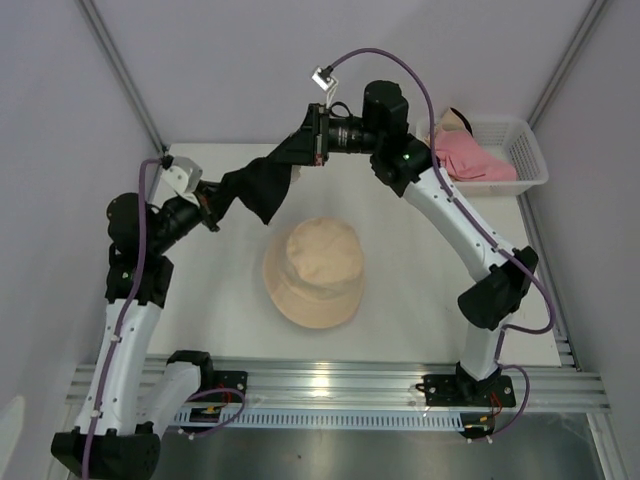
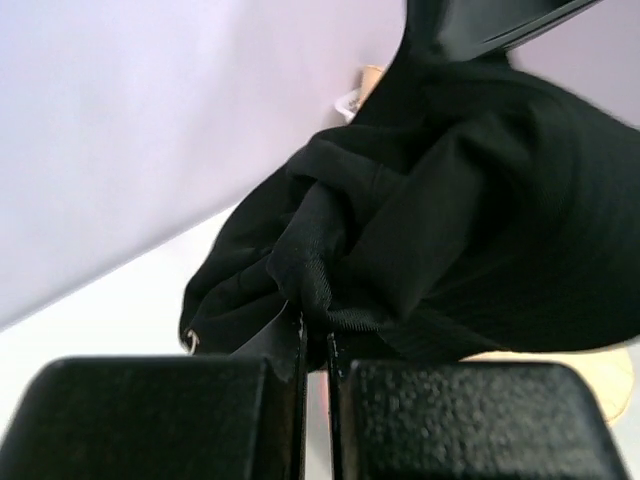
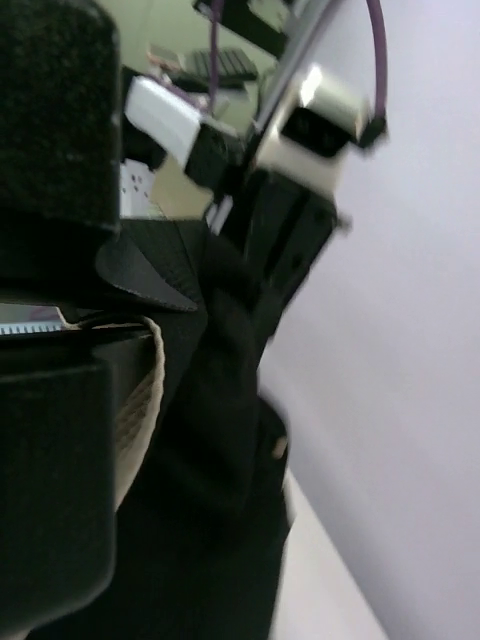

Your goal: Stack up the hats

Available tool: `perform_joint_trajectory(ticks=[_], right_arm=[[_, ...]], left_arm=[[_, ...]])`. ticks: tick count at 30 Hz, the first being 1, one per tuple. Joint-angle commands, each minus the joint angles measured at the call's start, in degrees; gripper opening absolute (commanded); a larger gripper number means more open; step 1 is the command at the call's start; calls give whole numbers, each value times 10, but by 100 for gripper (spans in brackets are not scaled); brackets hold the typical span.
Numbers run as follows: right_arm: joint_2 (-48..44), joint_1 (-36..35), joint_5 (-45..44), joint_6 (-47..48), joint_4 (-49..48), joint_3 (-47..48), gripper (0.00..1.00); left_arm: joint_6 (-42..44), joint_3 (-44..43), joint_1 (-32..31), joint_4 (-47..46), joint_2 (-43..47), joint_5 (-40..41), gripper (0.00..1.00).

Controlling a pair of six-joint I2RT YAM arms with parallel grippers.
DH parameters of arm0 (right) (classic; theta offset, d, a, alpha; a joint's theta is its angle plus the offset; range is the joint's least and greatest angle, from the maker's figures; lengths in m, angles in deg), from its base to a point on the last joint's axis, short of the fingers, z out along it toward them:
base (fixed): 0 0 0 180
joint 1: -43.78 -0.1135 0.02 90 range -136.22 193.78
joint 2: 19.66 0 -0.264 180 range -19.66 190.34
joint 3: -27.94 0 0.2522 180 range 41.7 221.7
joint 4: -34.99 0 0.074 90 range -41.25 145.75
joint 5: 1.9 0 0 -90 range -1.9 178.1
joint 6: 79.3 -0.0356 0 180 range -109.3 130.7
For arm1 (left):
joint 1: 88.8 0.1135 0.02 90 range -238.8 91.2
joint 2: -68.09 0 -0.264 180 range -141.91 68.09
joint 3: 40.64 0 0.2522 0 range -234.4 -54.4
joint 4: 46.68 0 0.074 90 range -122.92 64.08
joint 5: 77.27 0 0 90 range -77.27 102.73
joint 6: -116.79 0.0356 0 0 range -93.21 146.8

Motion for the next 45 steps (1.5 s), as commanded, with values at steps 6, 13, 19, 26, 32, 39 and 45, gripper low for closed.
perform_joint_trajectory(ticks=[6, 13, 19, 26, 32, 39, 45], right_arm=[[-127, 24, -194, 52, 66, -130, 6], [-239, 24, -230, 39, 7, -327, 0], [-327, 27, -247, 59, -12, -427, 0], [-372, 57, -221, 100, -19, -455, 0], [-434, 93, -146, 50, -120, -626, 11], [-501, 102, -143, 15, -106, -738, 17], [-566, 100, -153, 3, -76, -787, 50]], left_arm=[[201, -181, -8, 285, 70, -33, 1], [198, -186, -64, 328, 82, -71, 1], [190, -153, -193, 330, 61, 7, 1], [208, -154, -294, 330, -9, 112, 1], [221, -120, -311, 330, -44, 158, 0], [221, -110, -328, 368, -51, 162, 1], [204, -91, -344, 383, -22, 136, 1]])
